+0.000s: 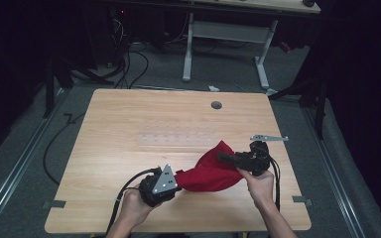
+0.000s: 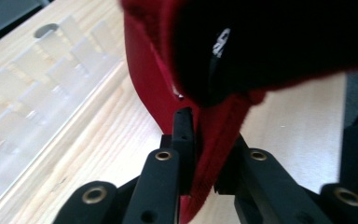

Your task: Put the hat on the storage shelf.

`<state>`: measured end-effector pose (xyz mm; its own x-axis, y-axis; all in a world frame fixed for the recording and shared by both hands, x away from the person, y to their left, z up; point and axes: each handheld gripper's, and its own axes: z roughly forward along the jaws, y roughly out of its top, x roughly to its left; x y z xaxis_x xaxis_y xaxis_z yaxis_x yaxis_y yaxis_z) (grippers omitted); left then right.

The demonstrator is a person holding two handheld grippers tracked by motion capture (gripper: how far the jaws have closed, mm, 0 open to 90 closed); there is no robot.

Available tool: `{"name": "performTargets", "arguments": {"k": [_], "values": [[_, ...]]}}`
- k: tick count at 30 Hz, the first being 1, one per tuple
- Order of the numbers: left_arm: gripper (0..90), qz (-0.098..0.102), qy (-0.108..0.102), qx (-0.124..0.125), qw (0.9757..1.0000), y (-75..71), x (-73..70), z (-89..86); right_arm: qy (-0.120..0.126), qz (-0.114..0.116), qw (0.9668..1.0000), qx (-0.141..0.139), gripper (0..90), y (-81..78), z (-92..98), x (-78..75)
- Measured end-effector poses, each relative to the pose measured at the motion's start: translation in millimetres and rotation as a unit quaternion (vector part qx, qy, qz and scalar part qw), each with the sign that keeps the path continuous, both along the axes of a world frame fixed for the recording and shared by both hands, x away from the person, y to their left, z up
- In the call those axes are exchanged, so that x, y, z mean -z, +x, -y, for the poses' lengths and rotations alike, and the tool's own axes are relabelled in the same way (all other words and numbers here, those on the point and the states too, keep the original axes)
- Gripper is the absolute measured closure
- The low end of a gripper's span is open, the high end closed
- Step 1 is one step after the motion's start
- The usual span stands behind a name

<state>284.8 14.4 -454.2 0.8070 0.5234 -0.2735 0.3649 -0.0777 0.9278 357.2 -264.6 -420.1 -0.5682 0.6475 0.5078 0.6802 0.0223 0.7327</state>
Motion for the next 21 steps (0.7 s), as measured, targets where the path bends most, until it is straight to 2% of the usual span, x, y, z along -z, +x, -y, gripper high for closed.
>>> {"name": "performTargets", "arguments": {"k": [7, 11, 13, 14, 17, 21], "values": [[85.2, -0.017, -0.002, 0.028, 0.9995, -9.2, -2.9, 4.8, 0.027, 0.032, 0.9983, 0.04, 51.4, -1.7, 9.3, -7.7], [85.3, -0.024, -0.007, 0.031, 0.9992, -9.9, -4.7, 5.9, 0.023, 0.074, 0.9944, 0.072, 48.5, -7.1, 15.7, -18.5], [85.3, -0.026, -0.004, 0.025, 0.9993, -9.6, -4.2, 5.2, 0.024, 0.087, 0.9924, 0.084, 47.7, -9.6, 20.0, -23.7], [85.3, -0.031, -0.009, 0.022, 0.9992, -9.2, -4.4, 3.4, 0.024, 0.095, 0.991, 0.091, 47.4, -10.9, 23.2, -26.0], [85.3, -0.037, -0.021, 0.015, 0.999, -8.1, -5.8, -2.9, 0.016, 0.103, 0.9887, 0.108, 46.7, -13.3, 33.5, -26.3], [85.2, -0.044, -0.041, -0.003, 0.9982, -3.8, -9.4, -12.6, -0.023, 0.099, 0.987, 0.124, 45.9, -13.1, 38.8, -11.7]]}}
